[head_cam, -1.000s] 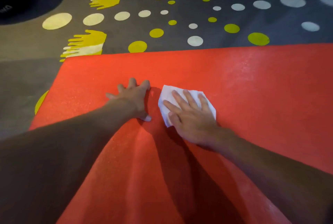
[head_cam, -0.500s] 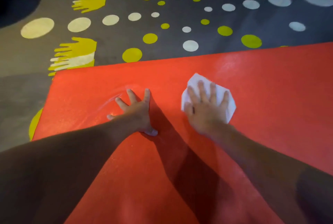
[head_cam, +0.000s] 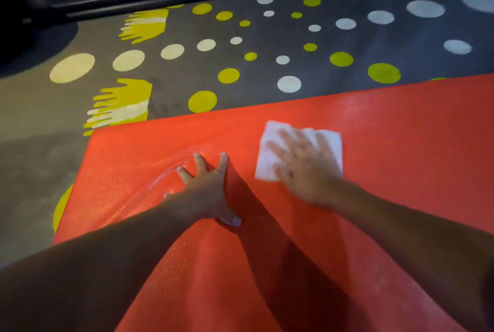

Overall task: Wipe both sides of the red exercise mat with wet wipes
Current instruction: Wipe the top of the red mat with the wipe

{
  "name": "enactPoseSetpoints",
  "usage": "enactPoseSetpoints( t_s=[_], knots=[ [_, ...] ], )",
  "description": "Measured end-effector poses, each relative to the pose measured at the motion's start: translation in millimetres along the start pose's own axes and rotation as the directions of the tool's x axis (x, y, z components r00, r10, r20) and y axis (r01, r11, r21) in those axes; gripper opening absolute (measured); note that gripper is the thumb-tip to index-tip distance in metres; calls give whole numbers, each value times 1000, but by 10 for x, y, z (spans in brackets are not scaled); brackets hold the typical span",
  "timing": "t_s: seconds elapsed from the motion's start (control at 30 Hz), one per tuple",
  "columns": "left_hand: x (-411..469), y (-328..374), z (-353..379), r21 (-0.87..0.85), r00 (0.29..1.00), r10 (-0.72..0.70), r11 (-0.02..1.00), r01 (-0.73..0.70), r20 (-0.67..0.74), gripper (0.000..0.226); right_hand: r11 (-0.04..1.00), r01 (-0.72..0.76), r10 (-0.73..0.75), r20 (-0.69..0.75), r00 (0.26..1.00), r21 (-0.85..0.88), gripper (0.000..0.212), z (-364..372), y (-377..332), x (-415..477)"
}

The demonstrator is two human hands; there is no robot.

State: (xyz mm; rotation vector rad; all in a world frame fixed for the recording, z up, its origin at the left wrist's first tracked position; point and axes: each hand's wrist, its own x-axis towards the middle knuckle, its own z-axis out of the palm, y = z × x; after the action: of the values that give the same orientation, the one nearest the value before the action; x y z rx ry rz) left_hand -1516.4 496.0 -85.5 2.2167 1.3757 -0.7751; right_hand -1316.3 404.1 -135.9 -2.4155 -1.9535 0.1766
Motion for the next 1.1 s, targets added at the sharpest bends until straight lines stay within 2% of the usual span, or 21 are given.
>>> enactPoseSetpoints(
  t_s=[0.07, 0.1, 0.17, 0.23, 0.27, 0.3, 0.37, 0.4, 0.47, 0.53, 0.57, 0.63, 0.67, 0.7, 0.73, 0.8, 0.87, 0.9, 1.0, 1.03, 1.1],
  knots=[
    [-30, 10, -68, -34, 1000, 5, 999, -4, 7, 148, 958, -285, 284, 44, 958, 33, 57, 36, -10, 119],
    [-35, 21, -72, -58, 1000, 6, 998, -6, 4, 144, 953, -300, 298, 40, 954, 49, 58, 66, -144, 152],
    [-11, 39, -17, -63, 1000, 8, 998, -10, -28, 143, 996, -90, 89, 33, 995, 22, 65, 94, -370, 76],
    [6, 32, 55, -88, 999, -23, 996, 19, -41, 142, 995, 97, -97, 60, 994, -5, 71, 57, -184, 82],
    [1, 44, 65, -121, 999, -43, 992, 38, -34, 139, 998, 58, -58, 54, 997, 0, 70, 23, 5, 180],
    [-13, 66, 65, -151, 998, -62, 987, 58, -21, 136, 996, -87, 87, 54, 995, 7, 66, -17, 169, 287],
    [-51, 114, 41, -164, 996, -90, 983, 85, -19, 135, 926, -377, 374, 73, 924, 27, 58, -30, 145, 437],
    [-53, 128, 37, -156, 995, -95, 984, 90, -22, 136, 920, -388, 385, 69, 920, 46, 58, 6, -34, 469],
    [-39, 135, 43, -152, 995, -96, 984, 90, -28, 137, 990, -134, 133, 15, 991, 50, 58, 63, -437, 384],
    [-33, 113, 48, -146, 995, -98, 985, 92, -32, 137, 995, 99, -99, 19, 995, 24, 61, 40, -406, 348],
    [-36, 107, 48, -143, 995, -98, 985, 92, -33, 136, 996, 93, -93, 10, 996, 13, 62, -9, -227, 430],
    [-39, 117, 49, -147, 995, -98, 985, 93, -26, 136, 984, -171, 171, 6, 985, 40, 57, -62, 111, 639],
    [-32, 119, 49, -148, 995, -98, 985, 94, -26, 137, 947, -317, 316, 23, 948, 43, 54, -55, 142, 713],
    [-24, 118, 47, -150, 994, -101, 984, 96, -27, 137, 925, -378, 378, 25, 926, 41, 52, -26, 36, 774],
    [-29, 124, 46, -149, 994, -104, 984, 99, -25, 138, 938, -343, 344, -11, 939, 45, 51, 12, -158, 808],
    [-36, 131, 41, -151, 995, -102, 984, 97, -24, 137, 993, -96, 98, -35, 995, 62, 52, 55, -563, 774],
    [-49, 128, 40, -152, 994, -108, 983, 103, -24, 135, 992, 119, -119, -11, 993, 46, 53, 53, -545, 818],
    [-44, 123, 45, -152, 994, -109, 983, 104, -24, 135, 993, 119, -119, -21, 993, 14, 52, 36, -422, 929],
    [-16, 129, 42, -158, 995, -101, 983, 97, -14, 139, 974, -227, 227, -26, 974, 15, 53, -13, -287, 1128],
    [-18, 135, 43, -155, 995, -102, 983, 99, -15, 140, 969, -240, 241, -10, 970, 51, 53, -14, -426, 1144],
    [-74, 123, 32, -158, 995, -94, 983, 89, -27, 140, 996, 7, -8, 9, 1000, 86, 52, -16, -801, 1056]
  ],
)
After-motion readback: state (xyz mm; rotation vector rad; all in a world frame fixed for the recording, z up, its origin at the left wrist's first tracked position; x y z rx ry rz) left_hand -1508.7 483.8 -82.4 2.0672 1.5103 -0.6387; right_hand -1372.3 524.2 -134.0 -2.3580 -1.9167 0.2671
